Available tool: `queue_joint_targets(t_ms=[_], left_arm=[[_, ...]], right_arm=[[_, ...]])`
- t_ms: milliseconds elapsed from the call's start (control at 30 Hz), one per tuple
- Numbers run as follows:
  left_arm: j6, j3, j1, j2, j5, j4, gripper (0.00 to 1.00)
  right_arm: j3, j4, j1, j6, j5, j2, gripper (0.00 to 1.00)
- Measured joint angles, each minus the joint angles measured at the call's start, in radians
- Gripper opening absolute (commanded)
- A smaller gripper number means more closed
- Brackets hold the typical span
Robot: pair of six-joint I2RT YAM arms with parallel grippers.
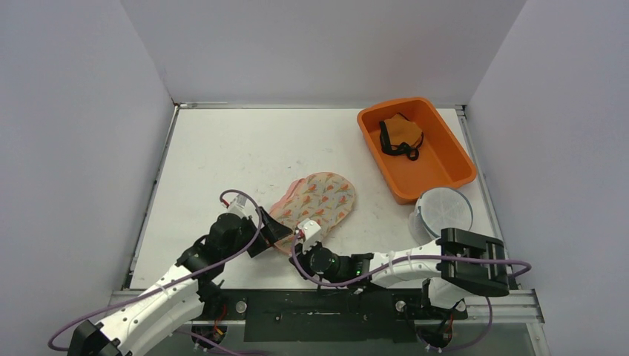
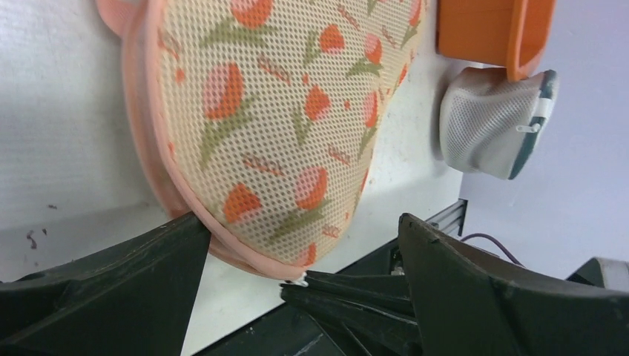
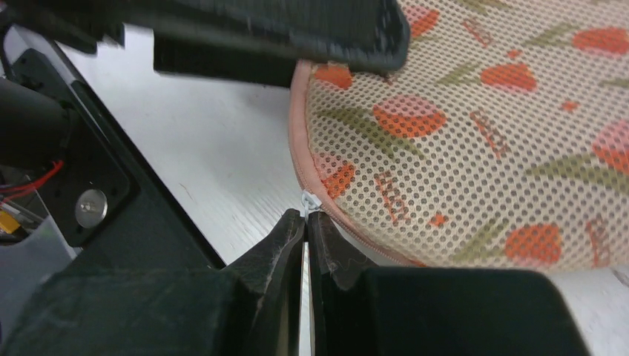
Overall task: Unzip the laundry bag and remove the bra
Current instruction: Unzip the laundry bag at the center of the board.
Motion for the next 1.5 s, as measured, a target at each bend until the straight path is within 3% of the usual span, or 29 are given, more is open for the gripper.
queue_joint_targets(t_ms=[167,433,667,967,1200,1333,1500], left_arm=[[-0.043,-0.029,-0.015,-0.106,-0.003,-0.064,0.97],[-0.065,-0.03,-0.021,-0.039,-0.004,-0.072,0.86],[-0.063,-0.032,-0.022,-0.05,-0.01,-0.097,0.95],[-0.019,0.012,-0.021,-0.173,-0.067,-0.299,0.97],[-0.049,0.018,-0.021,-0.169,-0.046,-0.297,0.97],[-0.087,0.006,-0.021,-0.101,-0.032,-0.219,0.9],[-0.109,-0.008,-0.021,0.012,-0.025,-0.129,0.73]], right_arm=[[0.08,0.023,-0.011,-0.032,-0.054,0.085,0.05],[0.11,0.019,-0.011,-0.043,-0.09,0.125,0.05],[0.11,0.01,-0.011,-0.041,-0.087,0.121,0.05],[0.11,-0.006,-0.029,-0.052,-0.072,0.072,0.05],[0.11,-0.01,-0.032,-0.064,-0.066,0.066,0.05],[0.11,-0.01,-0.032,-0.063,-0.066,0.066,0.05],[0.109,-0.009,-0.032,-0.059,-0.066,0.066,0.05]])
